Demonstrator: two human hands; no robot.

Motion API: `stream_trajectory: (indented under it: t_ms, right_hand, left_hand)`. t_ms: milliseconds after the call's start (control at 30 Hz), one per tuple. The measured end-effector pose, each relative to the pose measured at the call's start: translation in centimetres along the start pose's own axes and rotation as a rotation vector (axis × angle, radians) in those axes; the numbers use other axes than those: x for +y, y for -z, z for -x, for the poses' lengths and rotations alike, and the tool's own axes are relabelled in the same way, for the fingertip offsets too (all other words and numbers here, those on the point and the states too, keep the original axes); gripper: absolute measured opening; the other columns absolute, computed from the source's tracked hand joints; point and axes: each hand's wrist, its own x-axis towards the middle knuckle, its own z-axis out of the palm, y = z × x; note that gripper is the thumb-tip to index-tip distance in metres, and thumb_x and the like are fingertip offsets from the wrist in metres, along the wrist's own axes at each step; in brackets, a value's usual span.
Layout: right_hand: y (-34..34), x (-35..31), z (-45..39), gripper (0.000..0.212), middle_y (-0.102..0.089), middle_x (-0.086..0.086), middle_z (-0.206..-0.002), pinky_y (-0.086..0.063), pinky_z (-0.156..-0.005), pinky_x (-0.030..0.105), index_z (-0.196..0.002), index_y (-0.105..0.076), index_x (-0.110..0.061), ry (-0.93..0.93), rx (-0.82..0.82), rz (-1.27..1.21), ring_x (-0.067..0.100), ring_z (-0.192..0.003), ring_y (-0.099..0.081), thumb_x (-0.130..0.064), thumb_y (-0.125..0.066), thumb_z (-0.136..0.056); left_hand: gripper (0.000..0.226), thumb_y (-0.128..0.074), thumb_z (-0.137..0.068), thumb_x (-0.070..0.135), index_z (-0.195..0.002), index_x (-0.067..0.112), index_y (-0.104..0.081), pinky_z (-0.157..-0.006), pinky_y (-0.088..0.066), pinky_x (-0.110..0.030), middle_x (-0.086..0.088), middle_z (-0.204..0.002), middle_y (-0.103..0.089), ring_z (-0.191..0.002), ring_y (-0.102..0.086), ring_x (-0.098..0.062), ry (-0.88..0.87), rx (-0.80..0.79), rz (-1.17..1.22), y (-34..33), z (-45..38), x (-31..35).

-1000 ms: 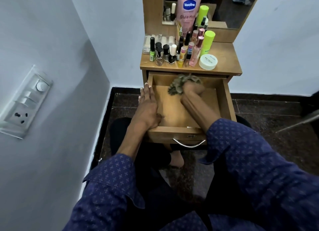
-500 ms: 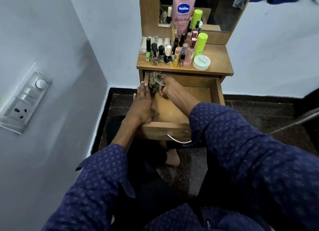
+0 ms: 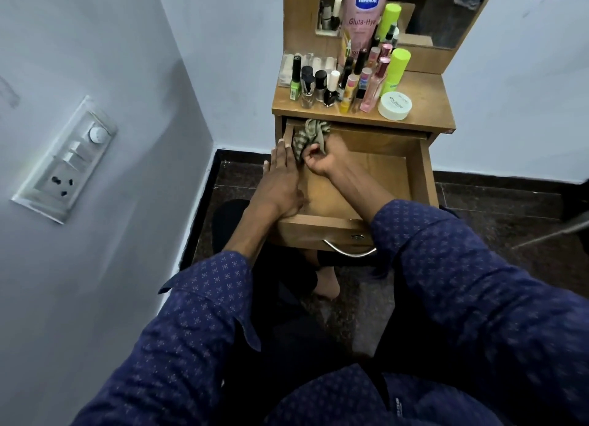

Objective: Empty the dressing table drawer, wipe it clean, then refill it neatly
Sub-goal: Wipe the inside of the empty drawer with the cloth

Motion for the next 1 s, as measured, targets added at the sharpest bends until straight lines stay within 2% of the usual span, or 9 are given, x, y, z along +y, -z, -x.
stream_trajectory:
  t_ms: [100, 167, 267, 333, 400, 533, 700, 833, 1000]
  right_hand:
    - [0.8, -0.9, 0.5, 0.023, -0.059, 0.015, -0.081, -0.049, -0.035, 0.02, -0.087, -0.06, 0.001, 0.081, 0.108, -0.152, 0.019, -0.065, -0.054, -0.01, -0.05, -0.105]
    - [2.4, -3.3, 1.1, 0.017, -0.061, 0.018, -0.087, -0.053, -0.037, 0.025, -0.106, -0.064, 0.002, 0.126, 0.234, -0.183, 0.023, -0.064, -0.059, -0.013, -0.056, -0.104]
    - [4.8, -7.1, 2.7, 0.027, -0.06, 0.016, -0.11, -0.059, -0.045, 0.03, -0.129, -0.06, -0.007, 0.271, 0.375, -0.155, 0.027, -0.079, -0.063, -0.019, -0.057, -0.104]
    - [5.4, -8.4, 4.3, 0.01, -0.054, 0.012, -0.106, -0.066, -0.07, 0.035, -0.112, -0.058, -0.008, 0.408, 0.418, -0.133, 0.025, -0.088, -0.061, -0.014, -0.054, -0.105]
    - [5.6, -9.0, 5.2, 0.013, -0.057, 0.011, -0.104, -0.064, -0.085, 0.034, -0.105, -0.059, -0.007, 0.523, 0.443, -0.031, 0.02, -0.082, -0.061, -0.004, -0.047, -0.105]
    - [5.7, -8.8, 5.2, 0.034, -0.07, 0.013, -0.113, -0.064, -0.064, 0.027, -0.134, -0.058, 0.0, 0.605, 0.436, 0.266, 0.018, -0.081, -0.072, 0.002, -0.046, -0.103]
    - [7.5, -8.3, 4.8, 0.02, -0.066, 0.018, -0.116, -0.063, -0.049, 0.037, -0.122, -0.058, -0.004, 0.502, 0.446, 0.326, 0.031, -0.095, -0.072, -0.011, -0.045, -0.11]
    - [6.6, -9.3, 5.0, 0.022, -0.062, 0.005, -0.085, -0.063, -0.069, 0.038, -0.091, -0.057, -0.009, 0.629, 0.461, 0.379, 0.02, -0.067, -0.067, -0.002, -0.044, -0.107]
    - [6.8, -9.0, 4.5, 0.02, -0.066, 0.006, -0.082, -0.065, -0.071, 0.05, -0.092, -0.058, -0.007, 0.646, 0.494, 0.462, 0.025, -0.068, -0.072, 0.001, -0.045, -0.106]
  left_hand:
    - [0.109, -0.069, -0.096, 0.02, -0.163, -0.002, 0.013, -0.131, 0.001, -0.046, -0.02, -0.172, 0.023, -0.161, 0.016, -0.033, 0.003, 0.012, -0.018, 0.1, 0.4, -0.1]
    - [0.109, -0.07, -0.097, 0.02, -0.163, -0.002, 0.014, -0.131, 0.001, -0.045, -0.02, -0.171, 0.024, -0.161, 0.017, -0.033, 0.001, -0.003, -0.009, 0.1, 0.3, -0.4]
    - [0.117, -0.076, -0.095, 0.024, -0.161, -0.003, 0.017, -0.132, 0.002, -0.044, -0.02, -0.17, 0.028, -0.16, 0.019, -0.034, -0.001, -0.005, -0.004, 0.1, 0.0, -0.3]
    - [0.122, -0.078, -0.094, 0.028, -0.16, -0.003, 0.019, -0.132, 0.002, -0.043, -0.02, -0.169, 0.029, -0.16, 0.02, -0.035, -0.005, -0.017, -0.001, 0.0, -0.1, -0.3]
    - [0.123, -0.079, -0.093, 0.03, -0.16, -0.002, 0.02, -0.132, 0.002, -0.042, -0.019, -0.169, 0.029, -0.159, 0.021, -0.034, 0.0, -0.014, -0.006, 0.0, 0.1, 0.0]
    - [0.126, -0.08, -0.092, 0.033, -0.161, -0.001, 0.019, -0.132, 0.001, -0.042, -0.018, -0.17, 0.028, -0.16, 0.019, -0.033, 0.004, -0.008, 0.006, 0.1, 0.3, 0.2]
    - [0.127, -0.081, -0.091, 0.035, -0.162, 0.002, 0.019, -0.132, 0.002, -0.041, -0.013, -0.171, 0.029, -0.16, 0.02, -0.029, 0.016, -0.007, 0.008, 0.0, 0.0, 0.1]
    - [0.129, -0.082, -0.09, 0.035, -0.163, 0.001, 0.018, -0.133, -0.003, -0.044, -0.014, -0.171, 0.028, -0.161, 0.017, -0.031, 0.001, 0.014, -0.008, -0.4, -0.1, -0.2]
    - [0.129, -0.083, -0.089, 0.035, -0.163, 0.001, 0.017, -0.133, -0.005, -0.045, -0.012, -0.172, 0.027, -0.161, 0.016, -0.03, 0.015, 0.018, -0.009, -0.3, -0.3, 0.0]
